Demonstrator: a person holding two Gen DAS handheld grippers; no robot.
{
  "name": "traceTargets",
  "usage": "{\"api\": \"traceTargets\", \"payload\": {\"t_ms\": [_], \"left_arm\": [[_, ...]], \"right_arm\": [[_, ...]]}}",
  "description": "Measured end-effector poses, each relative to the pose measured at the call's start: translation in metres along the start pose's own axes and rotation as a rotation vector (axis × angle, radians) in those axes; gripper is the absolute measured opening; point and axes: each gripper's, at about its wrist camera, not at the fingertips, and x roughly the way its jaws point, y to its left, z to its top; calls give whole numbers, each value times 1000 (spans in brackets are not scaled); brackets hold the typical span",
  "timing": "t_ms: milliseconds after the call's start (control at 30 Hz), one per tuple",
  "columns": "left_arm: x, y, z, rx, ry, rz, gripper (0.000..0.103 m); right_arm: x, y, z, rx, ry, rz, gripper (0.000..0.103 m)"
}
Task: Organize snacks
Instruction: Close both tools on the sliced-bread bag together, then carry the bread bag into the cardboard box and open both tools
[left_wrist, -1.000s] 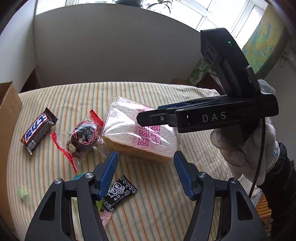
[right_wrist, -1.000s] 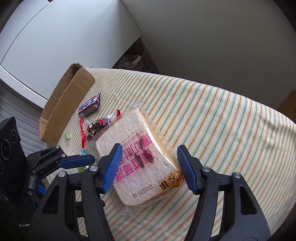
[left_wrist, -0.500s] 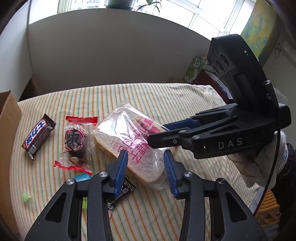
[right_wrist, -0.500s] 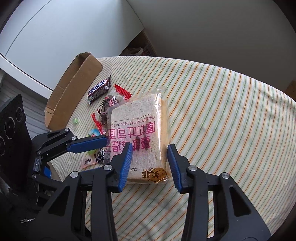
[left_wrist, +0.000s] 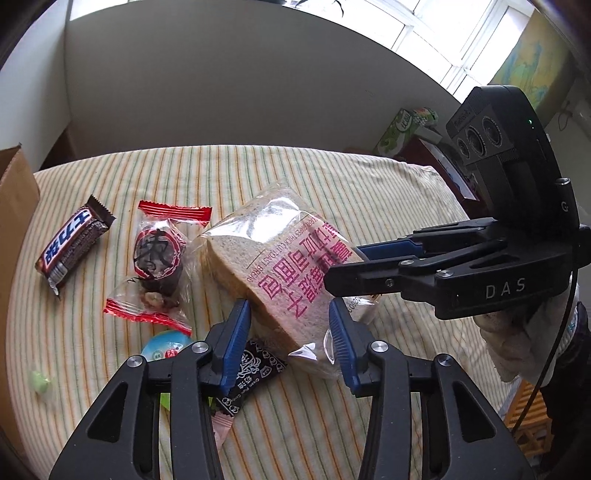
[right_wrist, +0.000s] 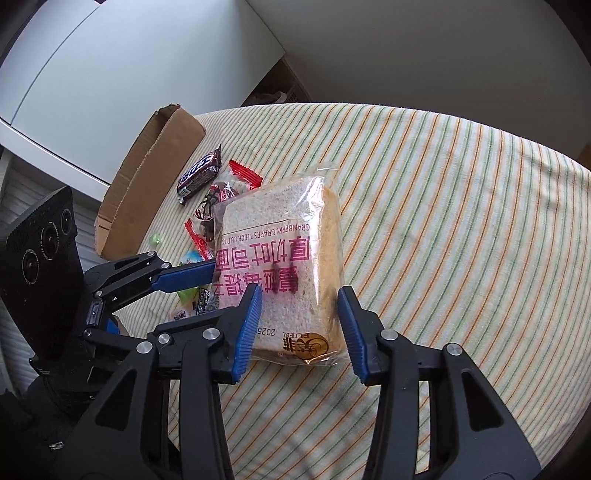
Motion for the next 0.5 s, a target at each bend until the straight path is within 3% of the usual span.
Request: {"api": "traceTargets", "payload": {"t_ms": [267, 500], "left_arm": [[-6, -9, -1, 22, -10, -2, 43], [-38, -2, -5, 30, -55, -5, 43]], "right_arm": [[-6, 14, -4, -11, -11, -31, 45], [-19, 46, 3, -59, -30, -52, 45]]}}
